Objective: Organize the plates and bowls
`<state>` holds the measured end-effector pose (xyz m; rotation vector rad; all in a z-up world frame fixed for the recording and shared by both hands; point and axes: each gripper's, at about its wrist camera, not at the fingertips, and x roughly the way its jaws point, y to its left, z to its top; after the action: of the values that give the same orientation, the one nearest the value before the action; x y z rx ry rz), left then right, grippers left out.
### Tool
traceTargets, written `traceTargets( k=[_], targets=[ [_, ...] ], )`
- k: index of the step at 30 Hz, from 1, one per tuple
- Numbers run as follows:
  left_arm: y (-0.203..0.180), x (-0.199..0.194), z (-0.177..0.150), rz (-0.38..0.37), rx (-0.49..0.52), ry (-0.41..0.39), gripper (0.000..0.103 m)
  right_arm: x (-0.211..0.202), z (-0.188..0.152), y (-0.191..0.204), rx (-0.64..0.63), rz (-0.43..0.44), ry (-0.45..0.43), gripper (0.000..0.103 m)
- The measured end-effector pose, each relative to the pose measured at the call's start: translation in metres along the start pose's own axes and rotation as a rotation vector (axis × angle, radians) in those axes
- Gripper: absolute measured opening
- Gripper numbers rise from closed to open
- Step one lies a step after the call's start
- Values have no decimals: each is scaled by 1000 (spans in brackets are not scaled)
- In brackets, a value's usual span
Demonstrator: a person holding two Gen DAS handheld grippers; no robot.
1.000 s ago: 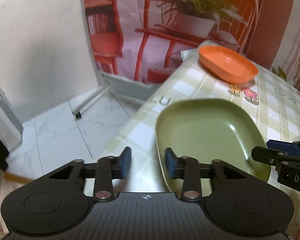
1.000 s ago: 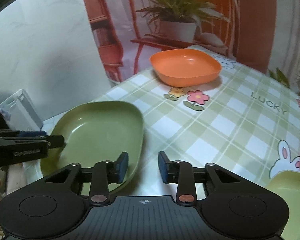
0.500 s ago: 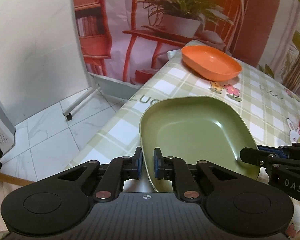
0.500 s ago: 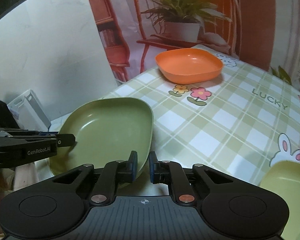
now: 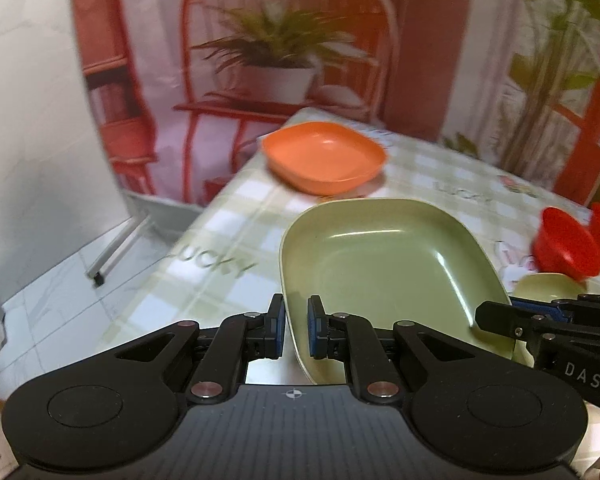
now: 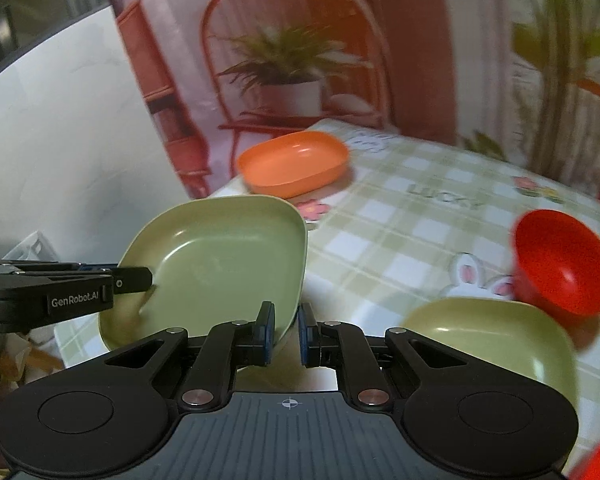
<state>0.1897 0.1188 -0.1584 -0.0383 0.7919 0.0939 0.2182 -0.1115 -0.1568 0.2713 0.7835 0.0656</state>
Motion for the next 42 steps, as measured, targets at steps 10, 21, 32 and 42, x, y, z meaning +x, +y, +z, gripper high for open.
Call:
traceTargets(
  k=[10, 21, 32, 42],
  targets=[
    [-69, -11, -1, -122, 94, -18, 13, -47, -25, -64, 113, -85, -52, 11],
    [-126, -6, -21, -200, 191, 30, 13, -75, -54, -119, 221, -162, -71, 11],
    [-148, 4, -34, -177, 241, 78, 13, -71, -66, -135, 273, -176, -61, 11],
    [-153, 8, -35, -160, 256, 75, 13, -67, -68, -138, 278, -180, -63, 11]
  ],
)
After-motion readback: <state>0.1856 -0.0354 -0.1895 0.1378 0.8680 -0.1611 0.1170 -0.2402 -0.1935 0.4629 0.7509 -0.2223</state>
